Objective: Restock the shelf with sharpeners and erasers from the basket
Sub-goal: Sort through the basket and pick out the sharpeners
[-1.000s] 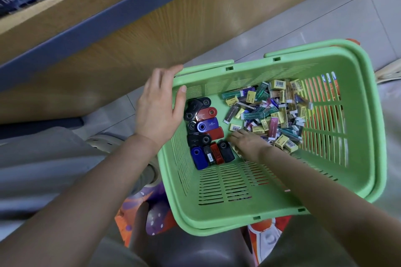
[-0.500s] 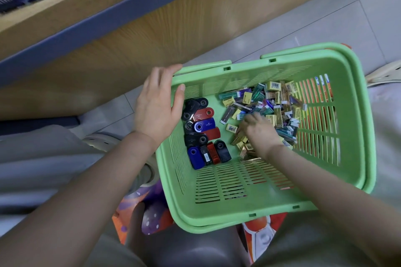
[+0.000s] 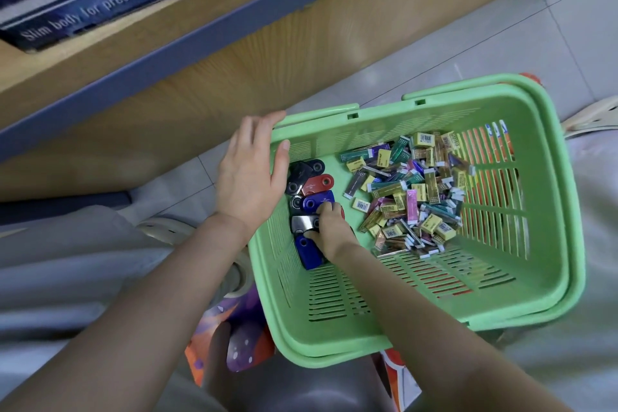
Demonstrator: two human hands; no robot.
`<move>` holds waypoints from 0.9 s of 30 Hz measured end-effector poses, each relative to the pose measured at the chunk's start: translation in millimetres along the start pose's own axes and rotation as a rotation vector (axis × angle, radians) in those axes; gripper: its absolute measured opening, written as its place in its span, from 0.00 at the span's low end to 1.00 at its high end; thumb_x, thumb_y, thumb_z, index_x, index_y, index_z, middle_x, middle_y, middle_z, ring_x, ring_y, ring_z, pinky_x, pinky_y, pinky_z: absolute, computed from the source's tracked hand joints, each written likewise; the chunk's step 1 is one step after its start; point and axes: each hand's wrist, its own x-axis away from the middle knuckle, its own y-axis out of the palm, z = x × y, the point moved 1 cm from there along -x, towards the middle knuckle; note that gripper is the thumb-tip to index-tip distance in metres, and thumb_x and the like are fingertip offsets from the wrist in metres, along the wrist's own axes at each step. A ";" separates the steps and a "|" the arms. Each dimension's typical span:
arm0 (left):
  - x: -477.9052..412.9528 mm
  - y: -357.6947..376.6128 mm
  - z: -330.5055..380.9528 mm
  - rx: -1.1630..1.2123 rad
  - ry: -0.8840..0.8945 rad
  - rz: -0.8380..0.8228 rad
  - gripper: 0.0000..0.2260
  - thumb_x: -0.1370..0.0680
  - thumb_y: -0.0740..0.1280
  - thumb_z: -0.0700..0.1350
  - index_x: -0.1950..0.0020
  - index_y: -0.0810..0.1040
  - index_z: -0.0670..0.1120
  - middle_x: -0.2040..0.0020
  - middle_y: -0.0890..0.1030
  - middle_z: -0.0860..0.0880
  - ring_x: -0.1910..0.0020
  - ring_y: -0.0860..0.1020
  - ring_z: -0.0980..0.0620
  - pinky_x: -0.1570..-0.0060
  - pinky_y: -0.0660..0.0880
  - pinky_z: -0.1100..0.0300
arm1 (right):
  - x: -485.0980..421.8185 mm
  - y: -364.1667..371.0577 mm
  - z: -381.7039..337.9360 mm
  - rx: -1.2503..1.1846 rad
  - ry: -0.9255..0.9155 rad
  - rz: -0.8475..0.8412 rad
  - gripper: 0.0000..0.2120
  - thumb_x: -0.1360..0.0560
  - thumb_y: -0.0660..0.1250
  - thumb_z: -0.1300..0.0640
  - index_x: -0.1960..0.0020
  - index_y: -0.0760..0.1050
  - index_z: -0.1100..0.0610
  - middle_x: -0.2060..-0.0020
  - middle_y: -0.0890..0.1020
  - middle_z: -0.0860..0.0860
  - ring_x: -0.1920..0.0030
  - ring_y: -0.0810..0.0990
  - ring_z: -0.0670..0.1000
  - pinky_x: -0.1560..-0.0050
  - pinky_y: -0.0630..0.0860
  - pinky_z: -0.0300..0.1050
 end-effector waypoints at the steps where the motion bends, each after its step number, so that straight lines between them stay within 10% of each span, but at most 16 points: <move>1: 0.4 0.1 0.0 0.004 -0.003 -0.002 0.18 0.21 0.55 0.46 0.35 0.72 0.41 0.46 0.75 0.42 0.48 0.75 0.44 0.48 0.65 0.59 | -1.1 0.7 1.0 -0.019 0.026 -0.037 0.25 0.24 0.67 0.53 0.34 0.63 0.64 0.36 0.66 0.61 0.44 0.76 0.60 0.42 0.73 0.51; 9: 1.6 -1.9 0.4 0.052 -0.013 -0.006 0.19 0.21 0.53 0.48 0.34 0.72 0.42 0.45 0.75 0.42 0.47 0.74 0.44 0.49 0.66 0.58 | 12.9 -0.8 6.2 0.044 -0.020 -0.093 0.25 0.22 0.60 0.42 0.36 0.69 0.61 0.40 0.72 0.58 0.46 0.77 0.57 0.43 0.75 0.52; 14: 2.0 -7.0 1.4 0.023 -0.035 -0.095 0.20 0.19 0.51 0.50 0.30 0.68 0.44 0.40 0.72 0.43 0.41 0.71 0.45 0.46 0.64 0.58 | 70.9 -64.9 -6.8 -0.255 -0.215 0.134 0.17 0.22 0.62 0.46 0.41 0.69 0.58 0.55 0.76 0.48 0.66 0.73 0.38 0.64 0.70 0.30; 20: 24.1 -29.4 32.3 0.445 -0.088 -0.085 0.26 0.22 0.48 0.59 0.32 0.71 0.46 0.39 0.69 0.53 0.36 0.64 0.59 0.34 0.57 0.66 | 147.0 -118.3 -39.1 -0.595 -0.415 0.384 0.23 0.28 0.58 0.40 0.40 0.62 0.53 0.57 0.76 0.44 0.58 0.80 0.44 0.57 0.75 0.38; 27: 56.6 -42.5 63.9 0.953 -0.360 -0.111 0.08 0.19 0.59 0.46 0.41 0.67 0.53 0.51 0.73 0.54 0.57 0.74 0.69 0.52 0.69 0.74 | 148.7 -99.4 -64.7 -0.422 -0.721 0.429 0.19 0.23 0.62 0.47 0.35 0.65 0.52 0.49 0.72 0.41 0.47 0.72 0.38 0.44 0.68 0.30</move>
